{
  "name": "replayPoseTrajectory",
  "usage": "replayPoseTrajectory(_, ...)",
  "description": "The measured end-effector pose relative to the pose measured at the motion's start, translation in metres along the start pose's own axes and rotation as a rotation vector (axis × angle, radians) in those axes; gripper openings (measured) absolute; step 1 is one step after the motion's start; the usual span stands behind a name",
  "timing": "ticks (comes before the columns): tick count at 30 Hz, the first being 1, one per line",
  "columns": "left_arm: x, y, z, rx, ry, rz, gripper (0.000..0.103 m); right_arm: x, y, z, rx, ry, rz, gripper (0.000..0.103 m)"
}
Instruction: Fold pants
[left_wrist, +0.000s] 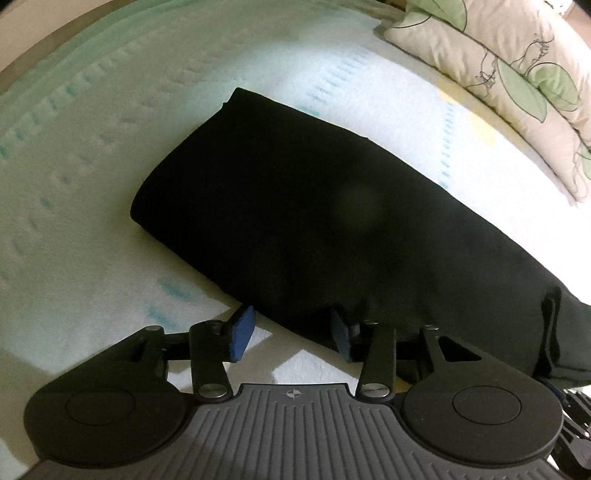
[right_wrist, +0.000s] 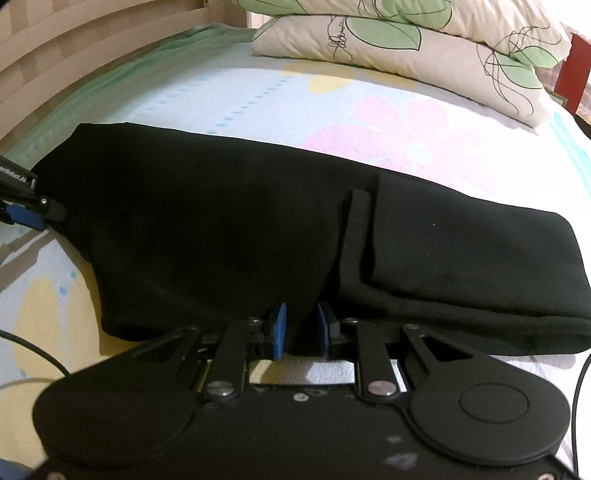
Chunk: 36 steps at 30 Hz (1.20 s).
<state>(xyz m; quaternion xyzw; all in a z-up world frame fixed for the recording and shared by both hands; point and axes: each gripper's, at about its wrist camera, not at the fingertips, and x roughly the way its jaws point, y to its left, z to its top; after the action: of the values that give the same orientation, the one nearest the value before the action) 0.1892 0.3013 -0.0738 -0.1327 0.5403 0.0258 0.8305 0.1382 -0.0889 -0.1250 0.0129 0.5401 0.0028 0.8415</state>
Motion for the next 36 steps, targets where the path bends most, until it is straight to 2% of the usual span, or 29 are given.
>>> replayPoseTrajectory(5, 0.004, -0.004, 0.005, -0.019, 0.000, -0.006, 0.057, -0.001, 0.003, 0.002, 0.002, 0.003, 0.001, 0.021)
replayPoseTrajectory(8, 0.003, -0.006, 0.006, -0.029, 0.009, -0.005, 0.057, 0.000, 0.005, 0.003, 0.004, 0.001, 0.002, 0.021)
replayPoseTrajectory(12, -0.001, 0.005, 0.000, -0.076, -0.022, -0.028, 0.057, 0.000, 0.003, 0.004, 0.009, 0.004, 0.009, 0.021)
replayPoseTrajectory(15, -0.004, 0.023, -0.003, -0.146, -0.047, -0.070, 0.057, 0.001, 0.002, 0.004, 0.008, 0.006, 0.012, 0.021)
replayPoseTrajectory(19, -0.007, 0.038, 0.002, -0.230, -0.080, -0.069, 0.057, 0.001, 0.001, 0.004, 0.006, 0.003, 0.015, 0.021)
replayPoseTrajectory(24, -0.004, 0.041, 0.010, -0.212, -0.098, -0.058, 0.058, 0.001, -0.002, 0.003, 0.013, 0.002, 0.025, 0.021)
replayPoseTrajectory(27, 0.003, 0.043, 0.017, -0.219, -0.108, -0.071, 0.066, 0.001, -0.004, 0.002, 0.010, 0.002, 0.030, 0.021)
replayPoseTrajectory(29, 0.007, 0.046, 0.022, -0.255, -0.113, -0.120, 0.083, 0.001, -0.005, 0.003, 0.012, 0.003, 0.034, 0.021)
replayPoseTrajectory(30, 0.009, 0.047, 0.025, -0.269, -0.115, -0.135, 0.086, 0.001, -0.006, 0.003, 0.014, 0.003, 0.037, 0.021)
replayPoseTrajectory(36, 0.012, 0.051, 0.030, -0.302, -0.143, -0.170, 0.087, 0.001, -0.006, 0.004, 0.010, 0.001, 0.037, 0.021)
